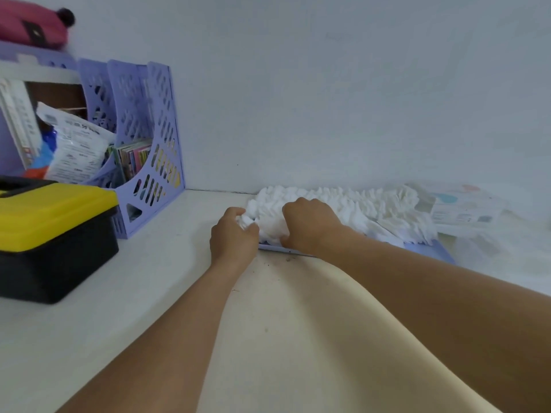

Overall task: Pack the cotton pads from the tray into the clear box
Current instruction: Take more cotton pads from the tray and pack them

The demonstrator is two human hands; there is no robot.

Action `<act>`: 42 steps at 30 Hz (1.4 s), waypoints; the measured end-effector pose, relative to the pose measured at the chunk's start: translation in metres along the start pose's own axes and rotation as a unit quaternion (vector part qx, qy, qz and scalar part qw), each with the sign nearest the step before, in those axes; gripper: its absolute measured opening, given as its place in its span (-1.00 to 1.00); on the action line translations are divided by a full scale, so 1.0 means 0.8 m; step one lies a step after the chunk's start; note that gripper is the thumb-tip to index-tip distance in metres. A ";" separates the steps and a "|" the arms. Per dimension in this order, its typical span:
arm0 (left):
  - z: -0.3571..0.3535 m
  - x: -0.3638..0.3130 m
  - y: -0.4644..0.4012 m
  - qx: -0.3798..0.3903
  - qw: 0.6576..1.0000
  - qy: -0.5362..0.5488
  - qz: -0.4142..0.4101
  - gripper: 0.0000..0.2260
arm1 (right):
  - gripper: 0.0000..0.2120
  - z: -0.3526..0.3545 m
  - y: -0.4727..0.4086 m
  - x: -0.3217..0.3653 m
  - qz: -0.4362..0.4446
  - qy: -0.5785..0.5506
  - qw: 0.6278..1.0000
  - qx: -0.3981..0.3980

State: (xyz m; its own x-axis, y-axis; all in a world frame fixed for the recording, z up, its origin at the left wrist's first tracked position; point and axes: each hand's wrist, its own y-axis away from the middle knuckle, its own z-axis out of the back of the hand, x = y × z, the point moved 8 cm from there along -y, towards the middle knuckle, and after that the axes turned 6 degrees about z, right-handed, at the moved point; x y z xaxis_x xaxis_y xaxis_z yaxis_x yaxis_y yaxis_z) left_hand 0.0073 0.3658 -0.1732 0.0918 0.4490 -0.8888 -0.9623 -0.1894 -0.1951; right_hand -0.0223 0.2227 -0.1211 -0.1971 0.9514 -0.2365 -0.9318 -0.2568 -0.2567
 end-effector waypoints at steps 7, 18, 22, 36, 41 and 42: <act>-0.002 -0.006 0.002 0.005 1.000 -0.014 -0.008 -0.65 | -0.84 -0.004 0.021 -0.032 -0.075 -0.116 0.989 -0.061; 0.002 -0.024 0.018 -0.059 0.987 -0.131 -0.072 -0.44 | -0.97 0.015 0.118 -0.158 -0.184 -0.770 0.596 -0.134; -0.004 -0.095 0.075 -0.024 0.984 0.027 -0.172 -0.54 | -0.84 0.008 0.145 -0.160 -0.138 -0.812 0.557 -0.110; -0.178 -0.163 0.169 0.362 0.903 0.233 -0.014 -0.84 | -0.79 0.018 0.186 -0.209 -0.128 -0.640 0.756 -0.052; -0.189 -0.154 0.174 0.381 0.907 0.171 -0.051 -0.73 | -0.78 0.003 0.188 -0.225 -0.154 -0.643 0.747 -0.071; -0.193 -0.151 0.177 0.409 0.891 0.193 -0.027 -0.63 | -0.76 0.000 0.190 -0.228 -0.153 -0.648 0.743 -0.069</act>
State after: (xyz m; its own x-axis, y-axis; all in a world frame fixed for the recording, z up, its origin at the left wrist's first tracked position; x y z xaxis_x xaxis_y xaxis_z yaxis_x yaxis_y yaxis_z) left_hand -0.1003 0.1499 -0.1575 0.0725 0.0736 -0.9946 -0.8036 0.5950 -0.0146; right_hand -0.1277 0.0104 -0.1166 -0.1933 0.3096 0.9310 -0.9711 0.0753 -0.2267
